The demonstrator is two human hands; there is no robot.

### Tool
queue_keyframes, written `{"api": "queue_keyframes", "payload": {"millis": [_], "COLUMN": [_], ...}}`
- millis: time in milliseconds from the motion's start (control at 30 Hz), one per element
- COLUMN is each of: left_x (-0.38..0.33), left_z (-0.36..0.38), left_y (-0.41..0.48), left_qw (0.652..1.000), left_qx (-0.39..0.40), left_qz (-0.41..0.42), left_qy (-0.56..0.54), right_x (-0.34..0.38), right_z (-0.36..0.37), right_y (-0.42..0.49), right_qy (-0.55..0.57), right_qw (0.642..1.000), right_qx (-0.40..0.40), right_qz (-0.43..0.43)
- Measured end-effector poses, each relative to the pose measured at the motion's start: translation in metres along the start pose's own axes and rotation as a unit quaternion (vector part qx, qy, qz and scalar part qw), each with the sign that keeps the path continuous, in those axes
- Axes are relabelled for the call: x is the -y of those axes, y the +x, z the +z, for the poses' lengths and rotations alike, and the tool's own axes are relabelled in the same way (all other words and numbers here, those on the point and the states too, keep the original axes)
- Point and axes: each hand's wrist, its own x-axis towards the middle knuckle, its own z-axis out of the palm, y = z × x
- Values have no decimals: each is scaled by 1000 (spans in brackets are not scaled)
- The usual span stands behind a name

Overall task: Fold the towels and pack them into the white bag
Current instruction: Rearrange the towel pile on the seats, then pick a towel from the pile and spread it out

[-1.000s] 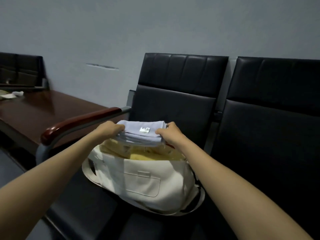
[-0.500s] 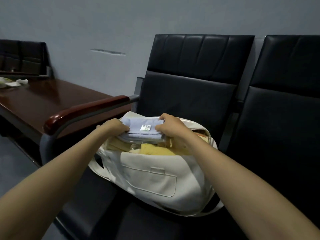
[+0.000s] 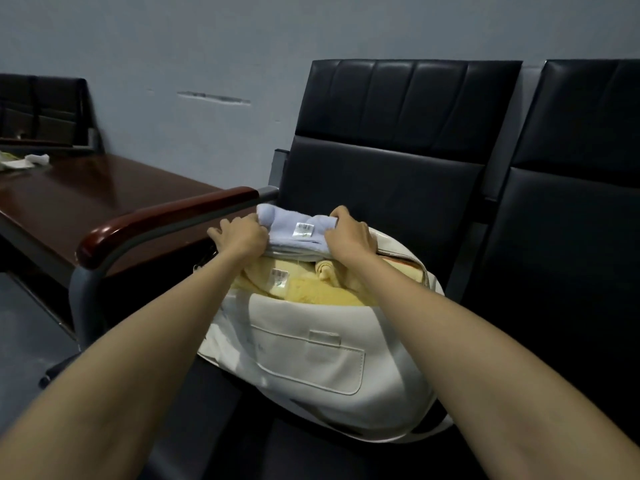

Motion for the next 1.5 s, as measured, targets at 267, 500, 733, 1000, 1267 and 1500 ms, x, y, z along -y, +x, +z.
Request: {"api": "queue_keyframes", "payload": {"millis": [267, 500, 733, 1000, 1267, 1500], "left_x": [12, -5, -98, -224, -325, -391], "left_z": [9, -26, -21, 17, 81, 130], "left_y": [-6, -63, -210, -347, -488, -593], "left_qw": [989, 990, 942, 895, 822, 771], "left_qx": [65, -48, 17, 234, 368, 449], "left_qz": [-61, -24, 189, 300, 380, 406], "left_qy": [-120, -133, -278, -235, -208, -197], "right_x": [-9, -27, -119, -271, -397, -487], "right_z": [14, -50, -123, -225, -291, -311], "right_y": [-2, -58, -164, -311, -456, -527], "right_qy": [59, 147, 176, 121, 101, 44], "right_qw": [998, 989, 982, 967, 912, 856], "right_qx": [24, 21, -27, -84, -234, -295], "right_qz": [18, -16, 59, 207, 321, 421]}}
